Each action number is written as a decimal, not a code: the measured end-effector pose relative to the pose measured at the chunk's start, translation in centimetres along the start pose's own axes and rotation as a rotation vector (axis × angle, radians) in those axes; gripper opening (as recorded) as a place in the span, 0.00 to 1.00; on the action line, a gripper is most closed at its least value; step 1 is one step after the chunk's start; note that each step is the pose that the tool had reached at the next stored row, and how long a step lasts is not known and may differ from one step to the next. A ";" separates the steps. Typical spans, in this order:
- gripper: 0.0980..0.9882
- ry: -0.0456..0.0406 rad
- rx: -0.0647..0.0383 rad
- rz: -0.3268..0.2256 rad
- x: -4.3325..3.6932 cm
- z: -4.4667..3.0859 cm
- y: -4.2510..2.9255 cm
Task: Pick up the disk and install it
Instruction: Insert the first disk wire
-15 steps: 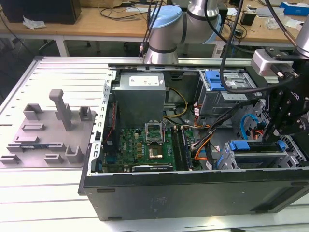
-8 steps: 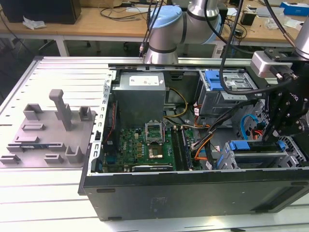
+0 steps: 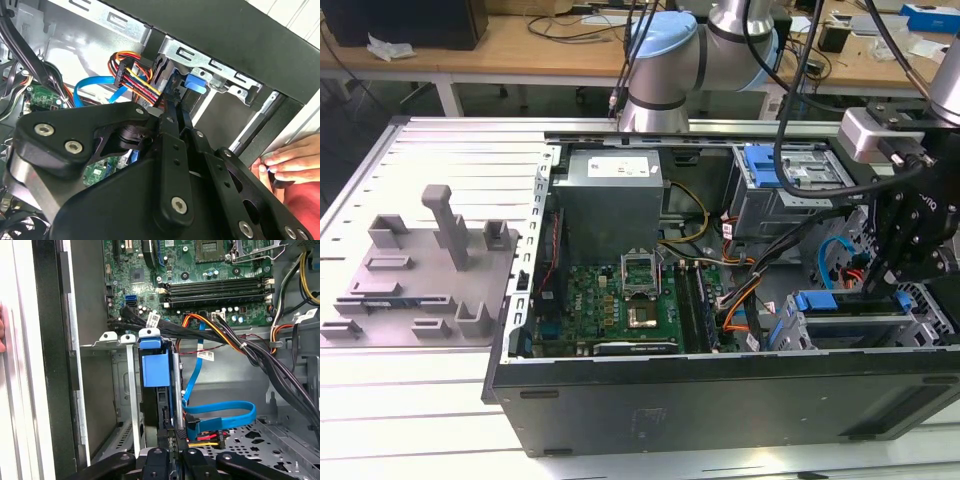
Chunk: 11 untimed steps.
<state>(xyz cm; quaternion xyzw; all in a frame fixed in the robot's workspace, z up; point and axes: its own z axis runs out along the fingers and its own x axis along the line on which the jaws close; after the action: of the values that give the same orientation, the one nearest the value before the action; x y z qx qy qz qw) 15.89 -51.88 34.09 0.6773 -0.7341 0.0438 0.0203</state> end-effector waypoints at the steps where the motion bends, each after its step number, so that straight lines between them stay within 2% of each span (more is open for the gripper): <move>1: 0.08 0.0000 0.000 0.000 0.00 0.02 0.00; 9: 0.08 -0.0003 0.000 -0.001 -0.03 0.23 -0.05; 11: 0.08 0.0005 0.000 -0.001 -0.02 0.52 -0.05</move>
<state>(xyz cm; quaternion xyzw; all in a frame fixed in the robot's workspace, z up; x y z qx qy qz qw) 15.96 -51.91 33.56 0.6777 -0.7337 0.0440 0.0204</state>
